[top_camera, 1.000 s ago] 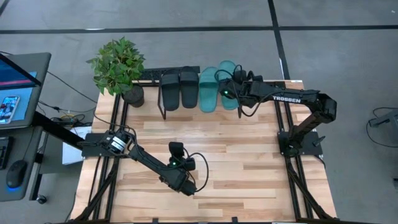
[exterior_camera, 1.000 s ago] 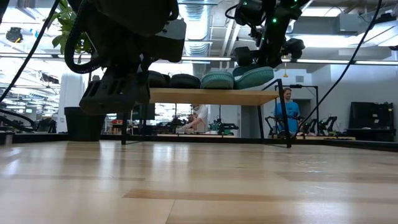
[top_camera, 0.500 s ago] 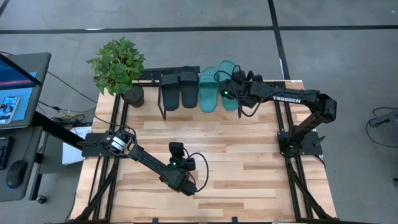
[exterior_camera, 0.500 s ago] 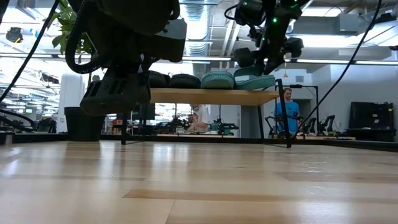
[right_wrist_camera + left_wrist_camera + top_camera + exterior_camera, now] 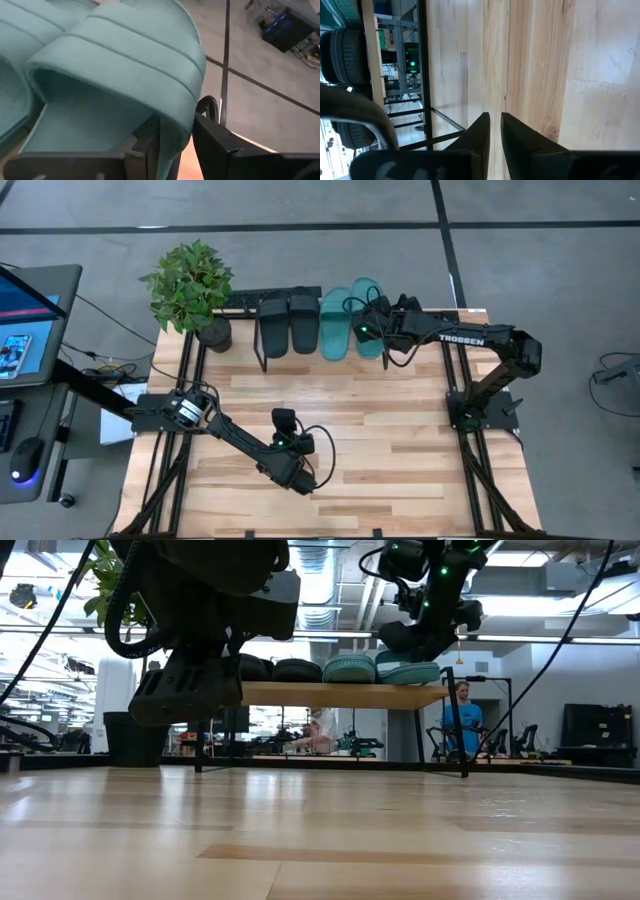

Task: Pick and place slides into the shelf
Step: Put the green pair of slippers on the shelf

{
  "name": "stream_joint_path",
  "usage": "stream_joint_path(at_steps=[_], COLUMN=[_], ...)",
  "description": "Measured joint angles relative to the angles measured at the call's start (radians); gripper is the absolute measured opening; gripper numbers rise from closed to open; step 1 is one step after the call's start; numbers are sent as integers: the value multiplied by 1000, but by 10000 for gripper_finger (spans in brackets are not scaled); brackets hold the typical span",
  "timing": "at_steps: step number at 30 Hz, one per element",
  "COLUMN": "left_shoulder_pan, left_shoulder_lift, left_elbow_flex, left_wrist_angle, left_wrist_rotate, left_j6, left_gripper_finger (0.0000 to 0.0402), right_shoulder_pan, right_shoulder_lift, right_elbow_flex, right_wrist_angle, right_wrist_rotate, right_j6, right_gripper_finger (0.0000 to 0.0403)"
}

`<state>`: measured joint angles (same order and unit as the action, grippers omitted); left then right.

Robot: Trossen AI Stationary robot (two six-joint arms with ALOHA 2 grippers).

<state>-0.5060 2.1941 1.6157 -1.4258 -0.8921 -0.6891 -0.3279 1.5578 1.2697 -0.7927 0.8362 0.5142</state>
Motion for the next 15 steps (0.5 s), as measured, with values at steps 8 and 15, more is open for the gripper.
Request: stream_joint_path(at_steps=[8, 15], left_shoulder_pan=[0, 0], left_shoulder_lift=[0, 0], left_elbow_flex=[0, 0], left_wrist_angle=[0, 0], left_wrist_rotate=[0, 0], left_j6=[3, 3], left_gripper_finger=[36, 36], right_shoulder_pan=[0, 13], right_shoulder_lift=[0, 0], right_elbow_flex=[0, 0], right_wrist_angle=[-47, -52], right_wrist_rotate=[-10, 0], right_j6=[-1, -45], right_gripper_finger=[106, 143])
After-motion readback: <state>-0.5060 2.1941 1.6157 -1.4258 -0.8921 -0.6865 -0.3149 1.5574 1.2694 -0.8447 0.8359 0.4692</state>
